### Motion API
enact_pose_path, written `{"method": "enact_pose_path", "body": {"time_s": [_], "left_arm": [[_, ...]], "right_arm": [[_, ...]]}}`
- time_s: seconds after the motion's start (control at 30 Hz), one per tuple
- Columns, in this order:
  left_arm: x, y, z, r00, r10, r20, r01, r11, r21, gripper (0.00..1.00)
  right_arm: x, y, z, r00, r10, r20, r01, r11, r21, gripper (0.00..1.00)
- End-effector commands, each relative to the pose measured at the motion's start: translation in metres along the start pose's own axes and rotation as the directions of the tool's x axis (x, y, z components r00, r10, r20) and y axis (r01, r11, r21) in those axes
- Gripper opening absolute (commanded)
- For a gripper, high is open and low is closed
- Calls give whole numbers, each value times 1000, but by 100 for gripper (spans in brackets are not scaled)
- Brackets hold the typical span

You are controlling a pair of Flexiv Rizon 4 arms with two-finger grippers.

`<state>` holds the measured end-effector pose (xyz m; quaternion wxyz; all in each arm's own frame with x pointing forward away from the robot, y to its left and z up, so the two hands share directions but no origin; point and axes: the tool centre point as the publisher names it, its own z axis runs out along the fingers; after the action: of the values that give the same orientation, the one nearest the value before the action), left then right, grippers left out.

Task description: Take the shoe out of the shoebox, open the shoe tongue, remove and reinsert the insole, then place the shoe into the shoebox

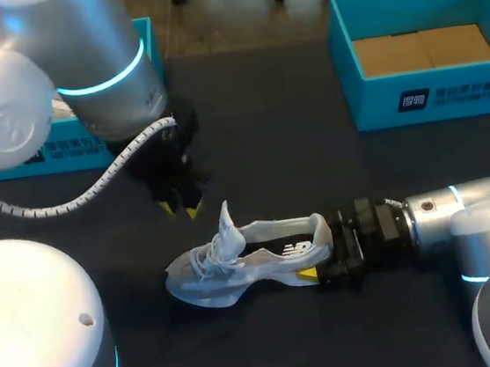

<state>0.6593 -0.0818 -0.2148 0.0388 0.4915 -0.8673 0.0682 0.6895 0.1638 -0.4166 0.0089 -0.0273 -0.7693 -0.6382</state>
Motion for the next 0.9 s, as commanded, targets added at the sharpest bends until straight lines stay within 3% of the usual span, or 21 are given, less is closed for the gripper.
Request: {"method": "enact_pose_path", "body": {"time_s": [0.03,0.07,0.33,0.4,0.9], "left_arm": [[10,-12,-5,978,202,53,-202,979,-5,8],[12,-14,-5,969,241,57,-242,970,-2,0],[26,-29,-22,799,601,9,-600,799,-16,0],[34,-35,-28,716,698,-11,-698,715,-35,0],[34,-35,-28,716,698,-11,-698,715,-35,0]], "right_arm": [[0,1,1,1000,1,-1,-1,1000,4,0],[0,1,1,1000,1,-1,-1,1000,4,0],[0,1,1,1000,1,-1,-1,1000,4,0],[0,1,1,1000,1,-1,-1,1000,4,0],[0,1,1,1000,1,-1,-1,1000,4,0]]}}
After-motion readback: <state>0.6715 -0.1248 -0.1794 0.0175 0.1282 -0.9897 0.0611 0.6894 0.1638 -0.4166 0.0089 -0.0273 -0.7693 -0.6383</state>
